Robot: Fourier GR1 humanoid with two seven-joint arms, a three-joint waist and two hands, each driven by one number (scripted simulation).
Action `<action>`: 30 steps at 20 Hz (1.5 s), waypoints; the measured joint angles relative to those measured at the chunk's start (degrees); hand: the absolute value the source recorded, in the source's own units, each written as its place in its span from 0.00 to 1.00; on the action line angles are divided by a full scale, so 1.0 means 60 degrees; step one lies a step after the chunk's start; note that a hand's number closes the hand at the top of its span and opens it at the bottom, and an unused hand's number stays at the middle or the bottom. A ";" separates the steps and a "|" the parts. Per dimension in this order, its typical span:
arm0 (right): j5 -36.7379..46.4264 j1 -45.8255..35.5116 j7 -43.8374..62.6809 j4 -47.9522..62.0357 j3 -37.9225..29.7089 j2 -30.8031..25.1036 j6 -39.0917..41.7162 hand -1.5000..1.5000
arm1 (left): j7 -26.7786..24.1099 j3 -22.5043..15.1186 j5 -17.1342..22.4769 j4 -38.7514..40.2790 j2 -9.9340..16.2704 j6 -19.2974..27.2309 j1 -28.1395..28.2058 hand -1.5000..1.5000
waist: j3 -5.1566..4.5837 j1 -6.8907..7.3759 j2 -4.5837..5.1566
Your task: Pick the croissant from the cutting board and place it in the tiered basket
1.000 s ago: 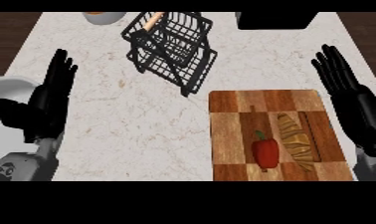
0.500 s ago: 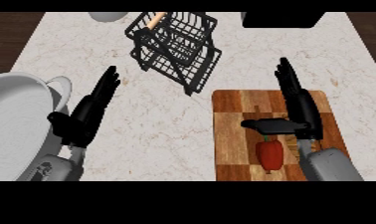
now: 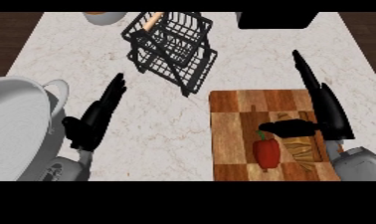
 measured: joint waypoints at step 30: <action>0.2883 -0.0523 0.9352 -0.4183 0.2303 -0.3029 0.5355 0.00 | -0.0030 0.0397 -0.0419 0.0236 -0.0409 -0.0505 -0.0088 0.50 | 0.0042 0.0152 0.0077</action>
